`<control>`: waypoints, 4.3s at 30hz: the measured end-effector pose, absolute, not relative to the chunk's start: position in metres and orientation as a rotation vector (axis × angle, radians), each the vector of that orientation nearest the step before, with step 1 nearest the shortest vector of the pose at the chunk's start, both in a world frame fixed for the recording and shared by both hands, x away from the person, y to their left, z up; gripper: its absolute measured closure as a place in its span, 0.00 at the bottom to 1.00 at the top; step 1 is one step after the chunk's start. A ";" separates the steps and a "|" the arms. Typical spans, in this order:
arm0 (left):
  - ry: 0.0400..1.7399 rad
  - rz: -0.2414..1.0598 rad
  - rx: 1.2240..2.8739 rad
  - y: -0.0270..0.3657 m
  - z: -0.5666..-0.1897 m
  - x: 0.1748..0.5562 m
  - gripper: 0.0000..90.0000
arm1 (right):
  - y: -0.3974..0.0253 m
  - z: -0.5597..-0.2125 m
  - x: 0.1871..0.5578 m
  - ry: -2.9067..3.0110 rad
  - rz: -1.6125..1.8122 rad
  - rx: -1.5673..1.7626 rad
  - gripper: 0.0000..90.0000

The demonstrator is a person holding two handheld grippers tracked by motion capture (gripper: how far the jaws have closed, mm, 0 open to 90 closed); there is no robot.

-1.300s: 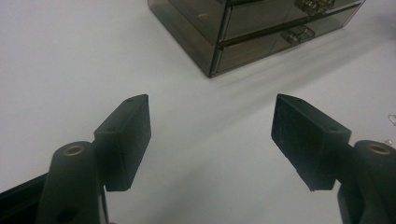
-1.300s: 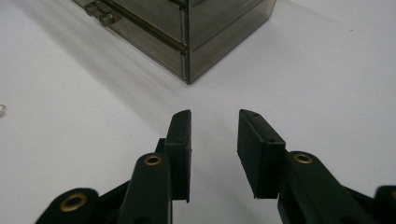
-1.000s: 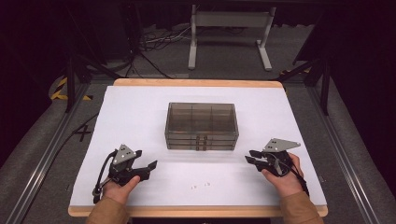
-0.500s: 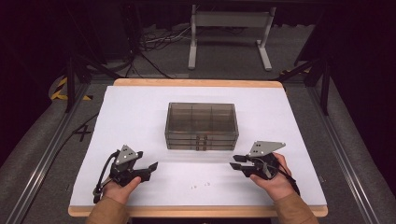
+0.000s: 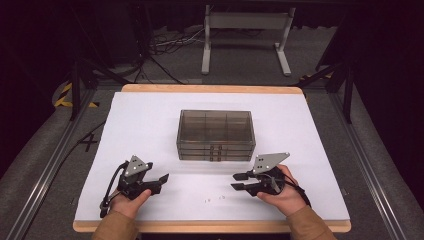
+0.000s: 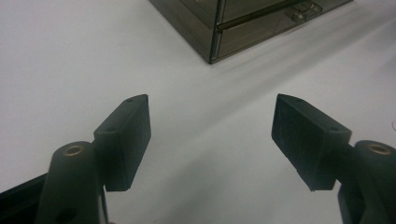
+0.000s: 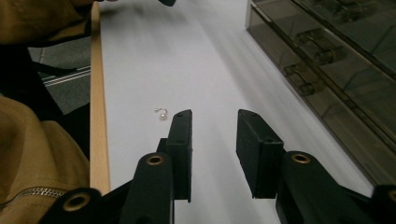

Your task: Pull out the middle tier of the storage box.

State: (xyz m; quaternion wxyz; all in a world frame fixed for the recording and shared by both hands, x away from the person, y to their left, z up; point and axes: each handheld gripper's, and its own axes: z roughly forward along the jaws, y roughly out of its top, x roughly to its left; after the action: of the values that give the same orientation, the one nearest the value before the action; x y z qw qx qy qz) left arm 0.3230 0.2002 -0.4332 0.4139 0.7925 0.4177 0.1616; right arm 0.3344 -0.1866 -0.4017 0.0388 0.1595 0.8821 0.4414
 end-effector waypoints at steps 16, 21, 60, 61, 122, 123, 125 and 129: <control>1.053 0.412 1.997 0.199 -0.434 0.323 0.32 | -0.177 -0.404 0.329 2.687 1.352 0.289 0.75; 1.056 0.412 1.997 0.199 -0.434 0.323 0.32 | -0.176 -0.404 0.327 2.646 1.295 0.232 0.78; 1.061 0.412 1.998 0.199 -0.434 0.324 0.32 | -0.159 -0.411 0.304 2.229 0.821 -0.140 0.74; 1.059 0.410 1.999 0.200 -0.434 0.324 0.32 | -0.159 -0.411 0.304 2.222 0.807 -0.147 0.74; 1.064 0.399 1.994 0.200 -0.435 0.324 0.32 | -0.133 -0.418 0.293 2.009 0.477 -0.199 0.76; 1.064 0.399 1.994 0.200 -0.435 0.324 0.32 | -0.132 -0.417 0.292 2.009 0.475 -0.194 0.76; 1.066 0.399 1.996 0.200 -0.435 0.324 0.32 | -0.131 -0.416 0.293 2.009 0.471 -0.199 0.76; 1.067 0.400 1.992 0.201 -0.435 0.324 0.32 | -0.127 -0.414 0.294 2.000 0.471 -0.187 0.76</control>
State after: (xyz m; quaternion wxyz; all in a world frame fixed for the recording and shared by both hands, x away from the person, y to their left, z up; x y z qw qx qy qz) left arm 0.3244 0.2007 -0.4346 0.4108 0.7914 0.4238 0.1589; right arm 0.2935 -0.1270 -0.4139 0.5134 -0.0779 0.8318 0.1960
